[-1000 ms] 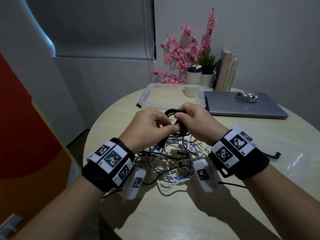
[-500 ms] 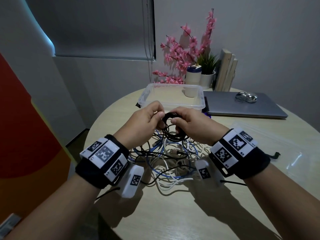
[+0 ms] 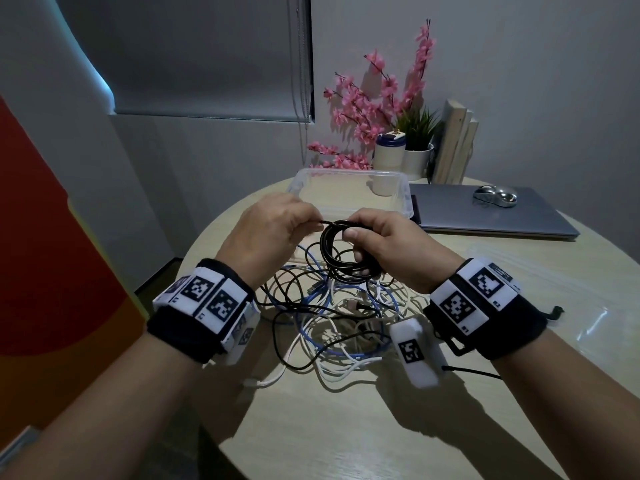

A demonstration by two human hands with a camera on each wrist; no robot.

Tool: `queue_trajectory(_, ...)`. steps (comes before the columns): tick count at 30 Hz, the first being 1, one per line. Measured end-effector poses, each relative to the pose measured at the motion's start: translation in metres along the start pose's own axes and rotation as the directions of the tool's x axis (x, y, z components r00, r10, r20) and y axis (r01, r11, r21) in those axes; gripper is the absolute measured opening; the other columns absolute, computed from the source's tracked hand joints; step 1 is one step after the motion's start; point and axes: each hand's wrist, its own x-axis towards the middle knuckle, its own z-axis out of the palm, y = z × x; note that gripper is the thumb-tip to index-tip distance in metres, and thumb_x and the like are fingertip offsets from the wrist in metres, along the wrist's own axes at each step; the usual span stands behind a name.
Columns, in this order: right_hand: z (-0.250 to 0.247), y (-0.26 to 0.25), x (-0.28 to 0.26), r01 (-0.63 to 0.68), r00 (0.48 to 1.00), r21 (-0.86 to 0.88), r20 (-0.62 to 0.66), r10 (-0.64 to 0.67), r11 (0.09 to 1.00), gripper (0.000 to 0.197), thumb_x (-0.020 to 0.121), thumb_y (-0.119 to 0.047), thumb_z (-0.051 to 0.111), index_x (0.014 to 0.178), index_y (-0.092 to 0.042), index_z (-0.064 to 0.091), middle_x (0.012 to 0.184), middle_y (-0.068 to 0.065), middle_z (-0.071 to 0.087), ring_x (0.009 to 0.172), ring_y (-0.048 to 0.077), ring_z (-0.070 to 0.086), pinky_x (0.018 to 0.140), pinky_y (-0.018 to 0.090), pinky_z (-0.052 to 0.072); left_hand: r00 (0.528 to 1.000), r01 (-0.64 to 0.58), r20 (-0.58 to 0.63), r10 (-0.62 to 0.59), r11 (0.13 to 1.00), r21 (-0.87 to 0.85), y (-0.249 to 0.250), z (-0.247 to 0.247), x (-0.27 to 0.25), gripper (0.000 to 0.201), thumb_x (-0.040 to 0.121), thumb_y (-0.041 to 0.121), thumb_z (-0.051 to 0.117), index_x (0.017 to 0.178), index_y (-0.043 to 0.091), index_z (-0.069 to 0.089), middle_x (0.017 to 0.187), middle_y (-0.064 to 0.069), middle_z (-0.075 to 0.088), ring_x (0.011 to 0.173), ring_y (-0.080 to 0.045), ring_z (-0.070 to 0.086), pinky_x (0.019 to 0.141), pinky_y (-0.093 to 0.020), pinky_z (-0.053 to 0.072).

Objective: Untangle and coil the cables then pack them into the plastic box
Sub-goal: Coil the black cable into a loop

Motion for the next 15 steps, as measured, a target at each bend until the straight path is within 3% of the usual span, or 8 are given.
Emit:
queue_trajectory(3,0.002,-0.002,0.0,0.023,1.0,0.069,-0.006,-0.023,0.997,0.014,0.099,-0.011,0.045,0.093,-0.013,0.057,0.064,0.004,0.044,0.05,0.008,0.046,0.045,0.018,0.044,0.986,0.169,0.037,-0.165,0.959,-0.229,0.005,0.004,-0.003,0.007,0.088,0.015,0.066,0.087,0.015,0.073,0.072,0.0,0.069,0.065,-0.015,0.063,0.063,-0.03,0.052)
queue_trajectory(5,0.003,-0.003,0.001,0.048,0.999,0.033,-0.018,-0.048,0.998,0.014,0.099,-0.012,0.044,0.091,-0.015,0.056,0.064,0.003,0.044,0.053,0.01,0.045,0.048,0.021,0.045,0.933,0.359,0.16,-0.321,0.826,-0.435,0.01,0.006,-0.005,0.014,0.089,0.01,0.063,0.08,0.019,0.069,0.064,0.005,0.065,0.059,-0.006,0.06,0.061,-0.021,0.051)
queue_trajectory(7,0.004,-0.002,0.003,0.07,0.997,-0.011,-0.023,-0.07,0.998,0.017,0.099,-0.013,0.043,0.087,-0.018,0.054,0.063,0.002,0.043,0.055,0.012,0.042,0.05,0.025,0.042,0.879,0.473,0.28,-0.386,0.635,-0.611,0.016,0.007,-0.006,0.02,0.092,0.005,0.058,0.079,0.017,0.066,0.064,0.003,0.063,0.056,-0.006,0.059,0.06,-0.021,0.052)
queue_trajectory(10,0.004,-0.001,0.004,0.076,0.997,-0.056,-0.029,-0.078,0.996,0.02,0.1,-0.014,0.042,0.085,-0.022,0.052,0.061,0.0,0.04,0.053,0.011,0.037,0.051,0.027,0.036,0.841,0.526,0.394,-0.372,0.39,-0.756,0.023,0.006,-0.008,0.02,0.096,0.001,0.048,0.084,0.01,0.063,0.068,-0.002,0.066,0.056,-0.011,0.06,0.06,-0.023,0.055)
queue_trajectory(12,0.002,-0.001,0.005,0.069,0.997,-0.077,-0.037,-0.072,0.995,0.019,0.1,-0.015,0.041,0.086,-0.021,0.051,0.061,-0.001,0.038,0.053,0.011,0.035,0.054,0.029,0.034,0.839,0.53,0.427,-0.338,0.334,-0.779,0.024,0.003,-0.011,0.02,0.096,0.0,0.047,0.088,0.01,0.062,0.071,-0.001,0.068,0.061,-0.011,0.065,0.064,-0.023,0.057)
queue_trajectory(15,0.0,-0.001,0.004,0.064,0.997,-0.064,-0.043,-0.066,0.996,0.019,0.101,-0.015,0.04,0.087,-0.021,0.051,0.061,0.0,0.037,0.053,0.012,0.034,0.053,0.029,0.033,0.851,0.515,0.439,-0.289,0.291,-0.806,0.023,0.0,-0.014,0.017,0.086,-0.007,0.057,0.092,0.008,0.062,0.071,0.001,0.068,0.067,-0.011,0.067,0.068,-0.024,0.057)
